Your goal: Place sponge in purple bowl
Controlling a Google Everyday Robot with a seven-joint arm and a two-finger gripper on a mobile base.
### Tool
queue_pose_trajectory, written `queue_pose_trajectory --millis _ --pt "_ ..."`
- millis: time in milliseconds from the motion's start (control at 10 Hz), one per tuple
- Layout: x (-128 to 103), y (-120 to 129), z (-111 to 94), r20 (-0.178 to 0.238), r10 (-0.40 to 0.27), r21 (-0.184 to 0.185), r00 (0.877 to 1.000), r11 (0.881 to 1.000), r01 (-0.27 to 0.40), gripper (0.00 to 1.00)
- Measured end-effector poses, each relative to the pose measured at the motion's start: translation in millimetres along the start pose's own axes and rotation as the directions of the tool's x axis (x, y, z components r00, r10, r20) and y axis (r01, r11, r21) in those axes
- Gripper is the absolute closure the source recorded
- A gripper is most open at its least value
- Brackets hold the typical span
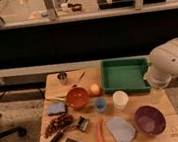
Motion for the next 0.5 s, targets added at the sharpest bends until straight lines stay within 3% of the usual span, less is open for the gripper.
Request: queue_pose_trajectory --millis 500 --pt "-30 11 -5 0.077 -0.024 -0.007 0.997 1.000 0.025 0.20"
